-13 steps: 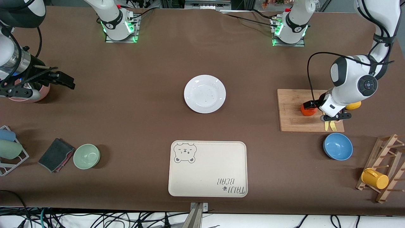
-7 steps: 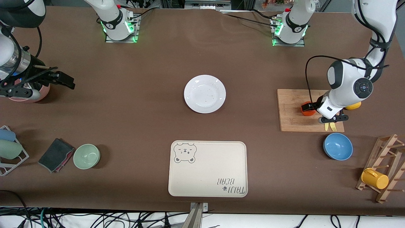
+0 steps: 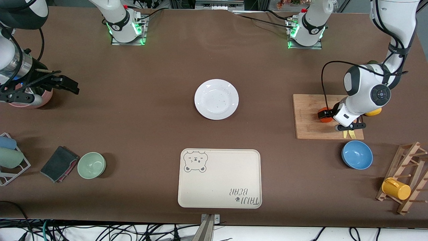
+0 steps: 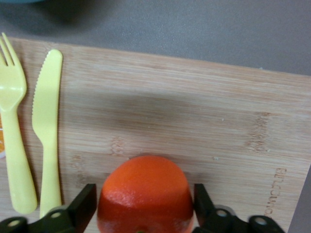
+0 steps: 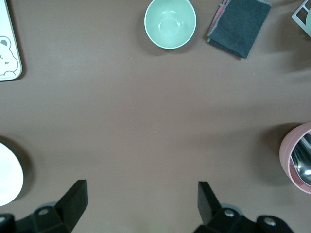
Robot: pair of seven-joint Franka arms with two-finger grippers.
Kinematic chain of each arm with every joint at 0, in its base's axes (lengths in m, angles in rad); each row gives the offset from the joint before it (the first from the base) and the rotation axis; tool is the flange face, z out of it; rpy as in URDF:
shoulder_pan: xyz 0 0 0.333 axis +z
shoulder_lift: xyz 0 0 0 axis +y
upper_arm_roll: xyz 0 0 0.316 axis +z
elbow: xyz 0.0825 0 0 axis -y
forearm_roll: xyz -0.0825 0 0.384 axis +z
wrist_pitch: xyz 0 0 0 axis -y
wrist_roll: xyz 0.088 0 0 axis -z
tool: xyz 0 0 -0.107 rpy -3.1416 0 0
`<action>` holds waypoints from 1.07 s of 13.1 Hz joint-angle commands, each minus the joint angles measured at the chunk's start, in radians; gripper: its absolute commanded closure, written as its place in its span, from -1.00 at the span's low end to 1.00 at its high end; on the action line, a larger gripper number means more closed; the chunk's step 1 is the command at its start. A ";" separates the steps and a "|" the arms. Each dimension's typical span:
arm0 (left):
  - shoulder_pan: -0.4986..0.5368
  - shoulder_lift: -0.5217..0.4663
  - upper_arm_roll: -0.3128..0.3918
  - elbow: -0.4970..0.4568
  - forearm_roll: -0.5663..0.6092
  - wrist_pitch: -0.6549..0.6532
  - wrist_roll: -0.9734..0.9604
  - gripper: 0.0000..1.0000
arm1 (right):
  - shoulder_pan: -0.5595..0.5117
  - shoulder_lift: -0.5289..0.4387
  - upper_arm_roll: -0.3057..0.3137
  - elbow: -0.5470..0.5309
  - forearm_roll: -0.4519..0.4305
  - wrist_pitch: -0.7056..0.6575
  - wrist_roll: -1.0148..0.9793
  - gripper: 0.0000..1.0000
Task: Place orange and plate with both arms
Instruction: 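Close the left gripper on the orange and lift it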
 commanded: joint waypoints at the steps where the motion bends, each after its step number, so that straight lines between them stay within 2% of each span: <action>1: 0.003 0.009 -0.001 0.000 0.018 0.010 0.013 0.01 | -0.001 -0.012 0.001 0.005 -0.001 -0.015 0.013 -1.00; 3: 0.003 0.008 -0.001 0.000 0.019 0.010 0.015 0.51 | -0.001 -0.013 0.001 0.005 -0.001 -0.015 0.013 -1.00; 5: 0.003 -0.020 -0.001 0.003 0.019 -0.005 0.015 0.84 | -0.001 -0.013 0.001 0.005 -0.001 -0.015 0.013 -1.00; 6: 0.002 -0.066 -0.002 0.006 0.019 -0.037 0.008 0.99 | -0.001 -0.013 0.001 0.005 -0.001 -0.015 0.013 -1.00; 8: -0.016 -0.136 -0.010 0.023 0.015 -0.102 0.001 1.00 | -0.001 -0.013 0.001 0.005 -0.001 -0.015 0.013 -1.00; 10: -0.041 -0.186 -0.033 0.028 0.004 -0.111 -0.001 1.00 | -0.001 -0.012 0.001 0.005 -0.001 -0.017 0.013 -1.00; 12: -0.073 -0.227 -0.094 0.032 0.002 -0.123 -0.019 1.00 | -0.001 -0.013 0.002 0.005 -0.001 -0.017 0.014 -1.00; 14: -0.125 -0.226 -0.139 0.068 -0.011 -0.148 -0.149 1.00 | -0.001 -0.013 0.002 0.005 -0.001 -0.017 0.013 -1.00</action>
